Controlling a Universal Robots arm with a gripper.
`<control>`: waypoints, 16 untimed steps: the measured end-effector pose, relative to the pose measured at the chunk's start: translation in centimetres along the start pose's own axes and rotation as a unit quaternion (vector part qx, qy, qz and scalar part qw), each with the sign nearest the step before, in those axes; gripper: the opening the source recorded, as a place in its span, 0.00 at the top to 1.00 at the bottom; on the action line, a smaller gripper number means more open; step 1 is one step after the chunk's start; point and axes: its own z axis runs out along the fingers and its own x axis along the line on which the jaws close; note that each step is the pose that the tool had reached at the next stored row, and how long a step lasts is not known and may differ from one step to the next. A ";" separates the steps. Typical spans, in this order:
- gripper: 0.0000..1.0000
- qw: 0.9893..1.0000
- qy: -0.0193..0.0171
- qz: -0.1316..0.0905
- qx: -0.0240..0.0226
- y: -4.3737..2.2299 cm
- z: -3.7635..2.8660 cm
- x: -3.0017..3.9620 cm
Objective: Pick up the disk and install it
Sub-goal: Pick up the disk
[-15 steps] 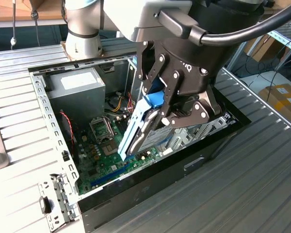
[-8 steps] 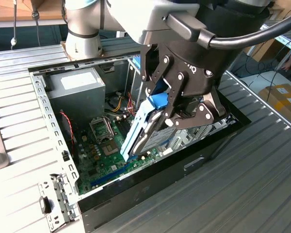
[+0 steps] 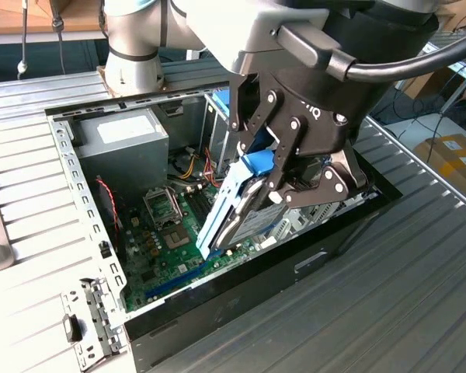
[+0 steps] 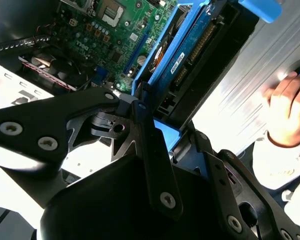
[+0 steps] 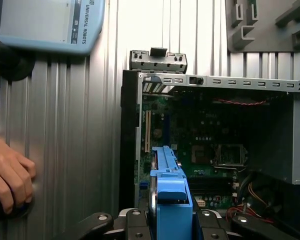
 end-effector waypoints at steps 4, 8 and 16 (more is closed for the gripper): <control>0.63 1.000 0.000 0.000 0.000 -0.15 -0.01 0.16; 0.63 1.000 0.000 0.000 0.000 -0.32 -0.02 0.32; 0.63 1.000 0.000 0.000 0.000 -0.78 -0.02 0.57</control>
